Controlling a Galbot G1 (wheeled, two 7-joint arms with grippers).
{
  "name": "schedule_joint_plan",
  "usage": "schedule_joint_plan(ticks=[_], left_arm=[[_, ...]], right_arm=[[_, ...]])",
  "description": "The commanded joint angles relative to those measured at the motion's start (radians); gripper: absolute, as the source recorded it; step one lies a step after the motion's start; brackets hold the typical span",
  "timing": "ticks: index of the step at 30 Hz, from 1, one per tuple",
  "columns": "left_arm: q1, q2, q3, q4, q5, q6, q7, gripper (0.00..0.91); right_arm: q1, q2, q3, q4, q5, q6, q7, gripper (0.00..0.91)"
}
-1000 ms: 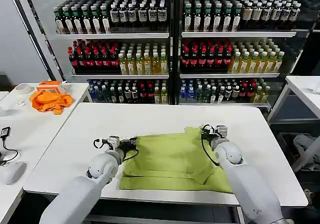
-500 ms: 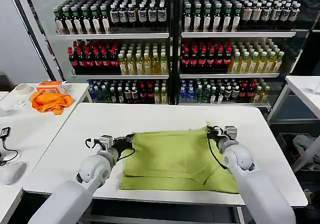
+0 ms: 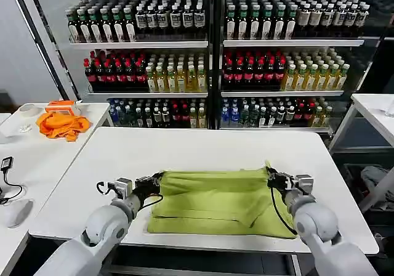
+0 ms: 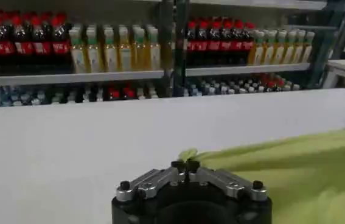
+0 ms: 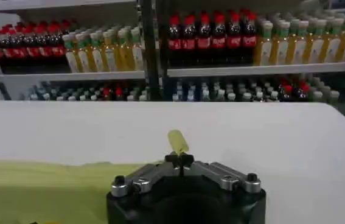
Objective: Fold and organize the clothes.
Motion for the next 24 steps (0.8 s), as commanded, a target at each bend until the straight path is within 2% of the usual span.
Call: schedule_joint_plan(ticks=[1,12,13,14,15,16,24], left_arm=[[0.123,0.022,-0.016,-0.076,0.037,-0.007,0.007,0.020],[0.145,0.013,-0.013,-0.024,0.090,-0.020,0.013,0.020],[0.144,0.012,-0.013,-0.021,0.094,-0.021,0.013,0.071],[0.144,0.011,-0.012,-0.018,0.101,-0.022,0.014,0.413],[0.144,0.010,-0.013,-0.019,0.105,-0.021,0.015,0.846],[0.144,0.008,-0.013,-0.020,0.108,-0.020,0.016,0.907],[0.157,-0.012,-0.026,-0.047,0.138,-0.031,0.012,0.907]], right_arm=[[-0.213,-0.019,0.103,0.160,-0.008,-0.002,0.002,0.000],[-0.266,0.032,0.082,0.148,-0.055,-0.009,0.006,0.000],[-0.265,0.034,0.079,0.147,-0.055,-0.011,0.007,0.000],[-0.263,0.039,0.077,0.144,-0.055,-0.014,0.008,0.000],[-0.260,0.042,0.075,0.142,-0.056,-0.019,0.008,0.373],[-0.259,0.044,0.074,0.142,-0.058,-0.022,0.008,0.907],[-0.269,0.054,0.079,0.179,-0.093,-0.009,-0.005,0.907]])
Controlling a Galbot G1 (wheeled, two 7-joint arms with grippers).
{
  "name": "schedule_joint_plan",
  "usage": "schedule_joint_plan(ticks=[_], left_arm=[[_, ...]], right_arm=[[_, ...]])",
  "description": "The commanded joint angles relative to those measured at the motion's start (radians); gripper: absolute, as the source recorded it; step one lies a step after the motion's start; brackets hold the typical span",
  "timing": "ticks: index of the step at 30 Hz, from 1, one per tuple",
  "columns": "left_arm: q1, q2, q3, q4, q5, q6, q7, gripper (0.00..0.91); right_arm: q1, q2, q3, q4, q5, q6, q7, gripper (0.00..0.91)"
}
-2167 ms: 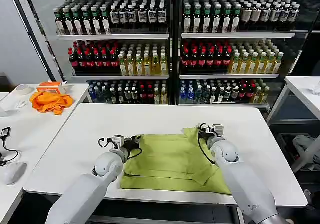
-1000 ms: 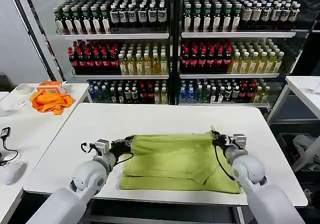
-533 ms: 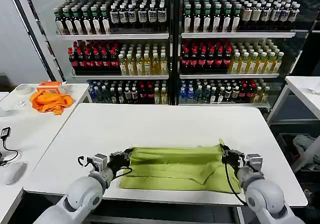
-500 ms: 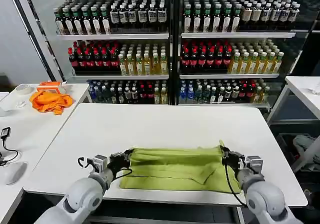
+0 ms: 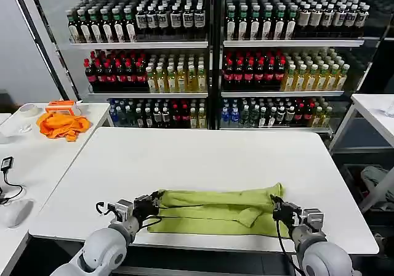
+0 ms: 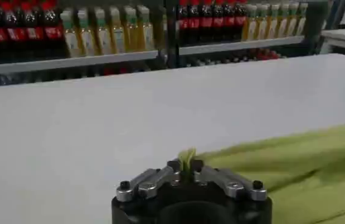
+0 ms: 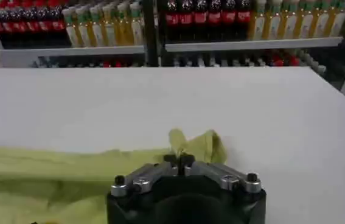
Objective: Fold and organize the clothes.
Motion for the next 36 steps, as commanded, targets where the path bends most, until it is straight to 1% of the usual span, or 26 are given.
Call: schedule_joint_plan(ticks=[1,5,9,11,12,13,16,18,20,23,24,25,26,27,28,29,32,36], left_arm=[[0.027,-0.015,-0.009,-0.022,0.032,-0.010,-0.005,0.907],[0.055,-0.045,-0.031,-0.062,0.044,-0.028,-0.044,0.907],[0.101,-0.101,-0.056,-0.076,0.045,-0.044,-0.095,0.907],[0.127,-0.149,-0.066,-0.071,0.043,-0.046,-0.116,0.907],[0.129,-0.156,-0.067,-0.069,0.044,-0.047,-0.124,0.907],[0.142,-0.188,-0.068,-0.062,0.048,-0.051,-0.132,0.907],[0.161,-0.238,-0.059,-0.042,0.104,-0.067,-0.142,0.907],[0.170,-0.259,-0.053,-0.029,0.146,-0.078,-0.145,0.907],[0.182,-0.274,-0.051,-0.029,0.150,-0.079,-0.148,0.907],[0.194,-0.284,-0.050,-0.032,0.164,-0.086,-0.149,0.907],[0.199,-0.286,-0.050,-0.032,0.169,-0.089,-0.151,0.615],[0.201,-0.287,-0.050,-0.032,0.168,-0.092,-0.152,0.453],[0.203,-0.287,-0.050,-0.031,0.169,-0.093,-0.152,0.222],[0.206,-0.286,-0.050,-0.031,0.168,-0.097,-0.153,0.131],[0.209,-0.286,-0.050,-0.032,0.168,-0.098,-0.151,0.071],[0.211,-0.286,-0.050,-0.033,0.169,-0.100,-0.149,0.050],[0.224,-0.291,-0.051,-0.038,0.172,-0.105,-0.148,0.020],[0.236,-0.297,-0.054,-0.034,0.173,-0.112,-0.147,0.020]], right_arm=[[-0.038,0.007,0.009,0.038,-0.022,0.008,-0.006,0.907],[-0.064,0.007,0.031,0.068,-0.035,0.015,-0.006,0.907],[-0.096,0.015,0.056,0.094,-0.042,0.020,-0.006,0.907],[-0.115,0.024,0.067,0.103,-0.045,0.022,-0.006,0.907],[-0.120,0.027,0.070,0.105,-0.046,0.022,-0.006,0.907],[-0.129,0.032,0.073,0.106,-0.048,0.024,-0.005,0.907],[-0.139,0.040,0.073,0.105,-0.053,0.026,-0.003,0.907],[-0.141,0.043,0.072,0.104,-0.054,0.027,-0.002,0.907],[-0.141,0.045,0.071,0.103,-0.054,0.028,-0.001,0.907],[-0.140,0.046,0.070,0.101,-0.055,0.028,0.001,0.907],[-0.140,0.047,0.070,0.099,-0.054,0.029,0.002,0.907],[-0.139,0.047,0.070,0.098,-0.054,0.029,0.003,0.907],[-0.139,0.047,0.070,0.098,-0.054,0.030,0.003,0.907],[-0.138,0.047,0.070,0.097,-0.053,0.030,0.003,0.907],[-0.137,0.047,0.069,0.096,-0.054,0.030,0.004,0.907],[-0.136,0.048,0.069,0.095,-0.053,0.030,0.004,0.907],[-0.131,0.050,0.067,0.091,-0.053,0.030,0.006,0.907],[-0.124,0.054,0.061,0.087,-0.053,0.030,0.009,0.907]])
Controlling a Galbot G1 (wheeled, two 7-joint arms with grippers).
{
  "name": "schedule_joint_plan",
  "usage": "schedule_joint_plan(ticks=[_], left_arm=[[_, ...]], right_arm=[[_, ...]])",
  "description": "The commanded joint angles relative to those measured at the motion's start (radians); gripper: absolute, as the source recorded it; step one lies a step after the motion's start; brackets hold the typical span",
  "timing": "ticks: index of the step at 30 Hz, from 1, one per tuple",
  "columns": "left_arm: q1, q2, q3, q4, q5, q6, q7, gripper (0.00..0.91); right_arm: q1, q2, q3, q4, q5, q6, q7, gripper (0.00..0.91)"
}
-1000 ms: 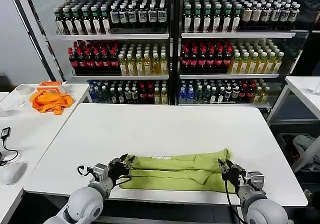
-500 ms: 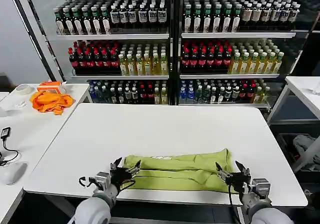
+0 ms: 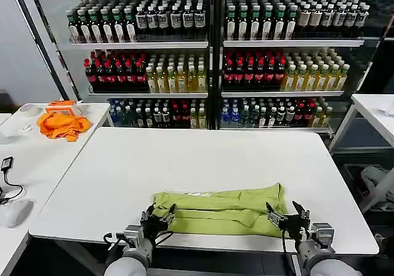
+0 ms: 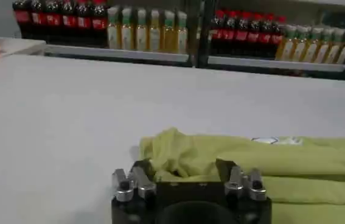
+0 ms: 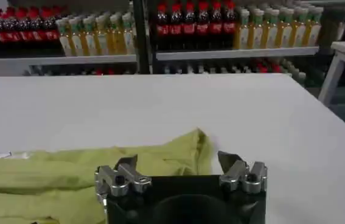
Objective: Fold and organize the clothes.
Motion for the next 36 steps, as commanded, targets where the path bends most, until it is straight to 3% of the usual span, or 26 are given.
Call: schedule_joint_plan(ticks=[1,16,30,36], left_arm=[[0.030,-0.031,-0.002,0.003,0.021,-0.010,-0.008,0.020],[0.000,-0.017,-0.084,-0.026,-0.059,-0.020,0.001,0.020],[-0.006,0.213,-0.424,-0.047,-0.263,0.013,0.008,0.020],[-0.024,0.269,-0.431,-0.148,-0.312,0.036,0.004,0.020]], right_arm=[[-0.005,0.003,0.002,0.001,-0.001,0.001,0.000,0.907],[-0.021,0.004,0.015,0.026,0.001,0.003,0.005,0.907],[-0.015,-0.018,0.013,0.049,0.017,0.006,0.004,0.907],[-0.013,-0.028,0.008,0.056,0.021,0.005,0.004,0.907]])
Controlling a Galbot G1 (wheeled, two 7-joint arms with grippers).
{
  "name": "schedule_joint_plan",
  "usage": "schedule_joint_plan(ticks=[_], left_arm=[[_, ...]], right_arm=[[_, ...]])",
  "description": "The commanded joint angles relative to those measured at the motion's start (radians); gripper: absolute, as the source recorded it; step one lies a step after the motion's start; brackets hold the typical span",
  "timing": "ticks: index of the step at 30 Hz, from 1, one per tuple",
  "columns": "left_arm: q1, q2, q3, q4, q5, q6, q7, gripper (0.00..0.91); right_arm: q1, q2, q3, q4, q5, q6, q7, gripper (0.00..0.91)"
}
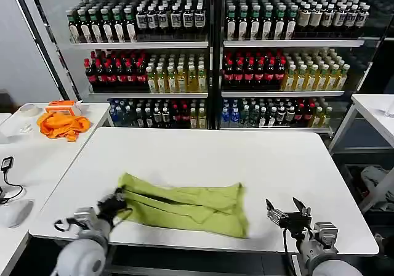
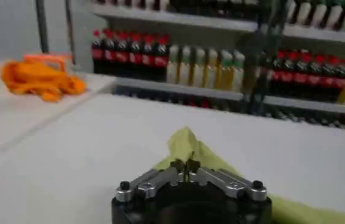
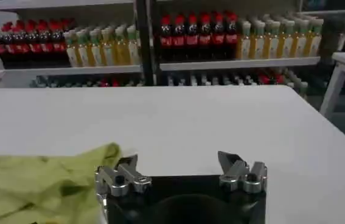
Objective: Fold and organize the clothes.
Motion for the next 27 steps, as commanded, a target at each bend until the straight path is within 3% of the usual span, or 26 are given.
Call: schedule_joint_plan(ticks=[1,6,13,27], left_arm=[[-0.012,0.113,-0.111,-0.101,-0.105,0.020,-0.001,0.020],[-0.013,0.056,0.038,-0.198,-0.103,0.038,0.005,0.020],[-0.061,-0.055,0.251,-0.190,-0.078,0.042,0.003,0.020],[-0.310,-0.234,0.580,0.067,-0.015,0.051,0.020,0.020]], right_arm=[[0.002,-0.004,-0.002,0.005,0.003,-0.001,0.000,0.907],[-0.007,-0.010,-0.004,0.006,0.002,-0.001,-0.001,0.907],[-0.019,-0.014,-0.002,0.007,-0.002,0.001,-0.002,0.907],[-0.006,-0.013,-0.007,-0.007,-0.006,0.002,-0.004,0.907]])
